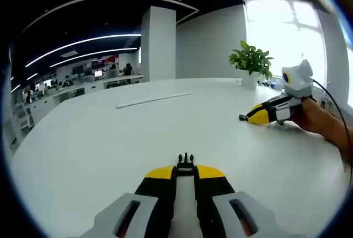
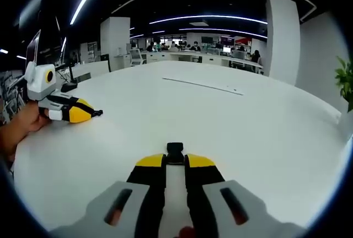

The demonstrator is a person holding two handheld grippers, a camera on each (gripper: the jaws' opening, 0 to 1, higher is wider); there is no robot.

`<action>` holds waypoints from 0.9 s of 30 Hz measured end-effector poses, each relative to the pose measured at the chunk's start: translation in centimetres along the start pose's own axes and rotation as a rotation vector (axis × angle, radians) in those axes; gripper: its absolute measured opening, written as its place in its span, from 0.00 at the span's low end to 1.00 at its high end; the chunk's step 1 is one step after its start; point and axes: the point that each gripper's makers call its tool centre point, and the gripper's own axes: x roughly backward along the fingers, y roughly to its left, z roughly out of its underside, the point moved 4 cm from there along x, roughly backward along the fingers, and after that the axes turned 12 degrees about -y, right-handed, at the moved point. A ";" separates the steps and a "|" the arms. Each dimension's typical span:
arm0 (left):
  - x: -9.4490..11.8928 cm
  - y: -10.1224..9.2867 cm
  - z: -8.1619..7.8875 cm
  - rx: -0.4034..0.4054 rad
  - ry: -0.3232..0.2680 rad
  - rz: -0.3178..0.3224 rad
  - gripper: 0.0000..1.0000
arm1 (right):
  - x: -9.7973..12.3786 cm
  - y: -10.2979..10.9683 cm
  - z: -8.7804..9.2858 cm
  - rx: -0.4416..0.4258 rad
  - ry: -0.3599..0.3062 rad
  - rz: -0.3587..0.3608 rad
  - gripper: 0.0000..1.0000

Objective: Snap the two parts of the plastic buckle together until the buckle closes and remains connected.

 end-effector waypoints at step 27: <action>0.0 -0.1 0.0 -0.001 -0.002 0.003 0.12 | 0.1 0.2 -0.1 0.016 -0.006 -0.004 0.16</action>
